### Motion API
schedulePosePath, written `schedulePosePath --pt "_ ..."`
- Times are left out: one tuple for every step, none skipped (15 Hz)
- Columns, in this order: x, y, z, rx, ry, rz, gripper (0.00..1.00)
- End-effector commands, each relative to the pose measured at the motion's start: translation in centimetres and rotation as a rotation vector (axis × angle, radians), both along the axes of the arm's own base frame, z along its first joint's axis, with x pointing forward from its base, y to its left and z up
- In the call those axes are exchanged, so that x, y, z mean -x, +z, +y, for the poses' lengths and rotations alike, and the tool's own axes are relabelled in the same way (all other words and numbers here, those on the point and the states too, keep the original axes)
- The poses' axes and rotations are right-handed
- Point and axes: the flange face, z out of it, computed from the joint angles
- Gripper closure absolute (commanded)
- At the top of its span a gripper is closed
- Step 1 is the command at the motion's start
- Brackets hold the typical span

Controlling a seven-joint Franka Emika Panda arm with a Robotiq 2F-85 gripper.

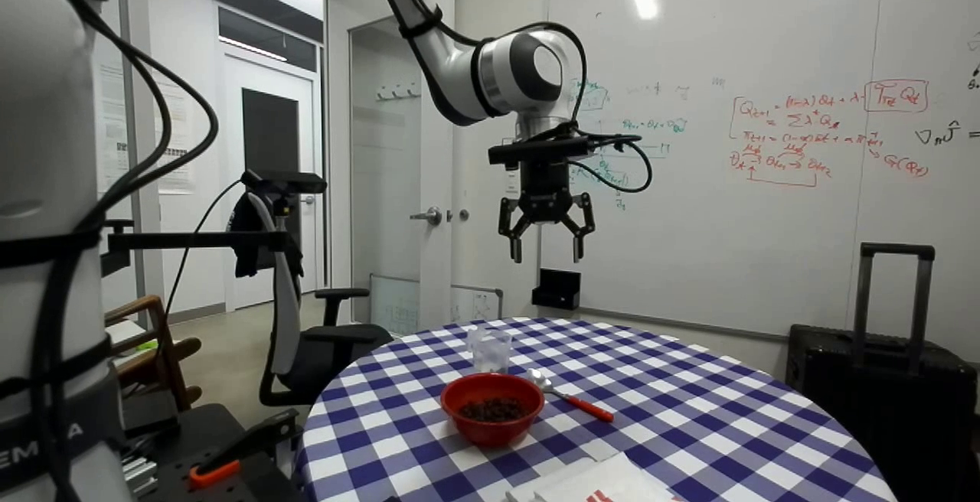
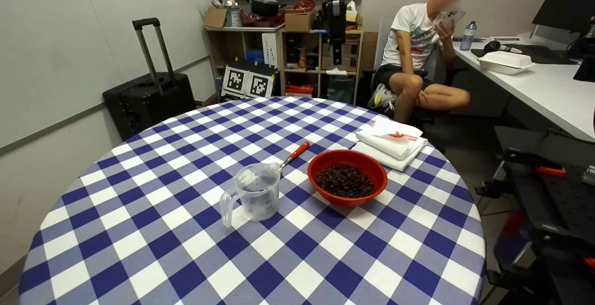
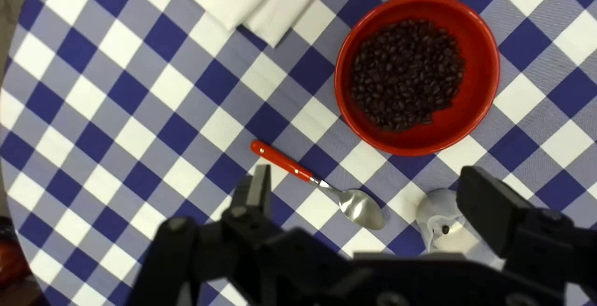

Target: Pour some of the things in the jug into the bowl

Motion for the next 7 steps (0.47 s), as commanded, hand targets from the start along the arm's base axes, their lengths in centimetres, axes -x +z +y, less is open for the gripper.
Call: schedulePosePath --pt "4.5 2.1 -1.8 -0.070 -0.132 -0.042 0.00" --pt "1.9 0.9 -1.3 -0.034 -0.072 -0.009 0.00" --pt "2.7 1.3 -1.8 -0.046 -0.093 -0.014 0.00" --pt "3.4 1.7 -2.0 -0.051 -0.103 -0.018 0.00" --pt "3.8 1.9 -2.0 -0.053 -0.107 -0.021 0.00" --pt "4.0 2.0 -2.0 -0.054 -0.109 -0.024 0.00" --pt "4.1 2.0 -2.0 -0.054 -0.111 -0.025 0.00"
